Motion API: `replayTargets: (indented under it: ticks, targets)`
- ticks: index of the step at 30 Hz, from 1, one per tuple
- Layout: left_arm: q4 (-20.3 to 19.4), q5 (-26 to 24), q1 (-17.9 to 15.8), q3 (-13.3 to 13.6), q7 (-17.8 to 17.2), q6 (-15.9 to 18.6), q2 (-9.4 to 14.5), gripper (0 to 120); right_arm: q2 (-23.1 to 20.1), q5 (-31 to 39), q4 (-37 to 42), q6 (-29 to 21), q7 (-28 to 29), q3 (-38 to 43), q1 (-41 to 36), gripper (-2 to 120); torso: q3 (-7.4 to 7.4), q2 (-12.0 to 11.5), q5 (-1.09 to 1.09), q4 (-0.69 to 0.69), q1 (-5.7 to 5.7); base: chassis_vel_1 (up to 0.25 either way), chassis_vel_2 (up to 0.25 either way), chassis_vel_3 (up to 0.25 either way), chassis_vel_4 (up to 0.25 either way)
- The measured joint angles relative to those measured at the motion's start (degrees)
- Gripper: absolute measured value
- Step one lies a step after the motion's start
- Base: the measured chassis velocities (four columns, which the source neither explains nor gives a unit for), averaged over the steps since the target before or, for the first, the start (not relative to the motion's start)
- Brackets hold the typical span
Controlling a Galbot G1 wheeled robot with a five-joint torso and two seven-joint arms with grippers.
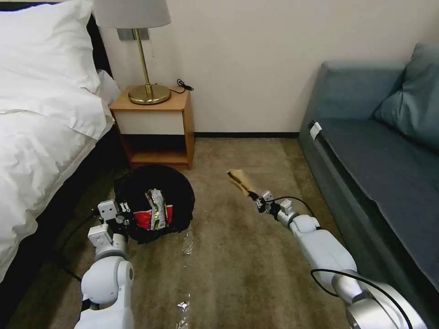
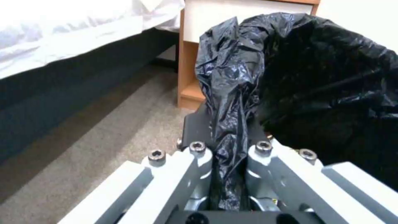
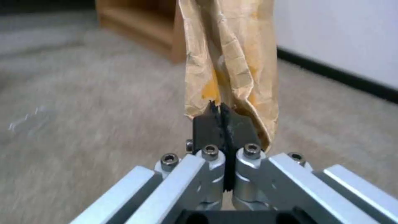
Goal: Pick up the trash bin, then pick up the garbage on the floor and place it into the trash bin.
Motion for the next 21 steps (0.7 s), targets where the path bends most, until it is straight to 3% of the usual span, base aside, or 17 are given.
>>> replayTargets:
  ticks: [12, 21]
  targets:
    - [0.62, 0.35, 0.01, 0.47, -0.03, -0.06, 0.00, 5, 0.75, 4.03, 6.97, 3.43, 2.08, 0.20, -0.58, 0, 0.00, 0.00, 0.00, 0.01, 0.00, 0.000, 0.000, 0.000, 0.000]
    - [1.87, 0.44, -0.86, 0.72, -0.04, -0.15, 0.00, 5, 0.72, 9.00, 22.98, 3.32, 4.28, -5.67, -3.35, 0, 0.00, 0.00, 0.00, 0.02, 0.00, 0.000, 0.000, 0.000, 0.000]
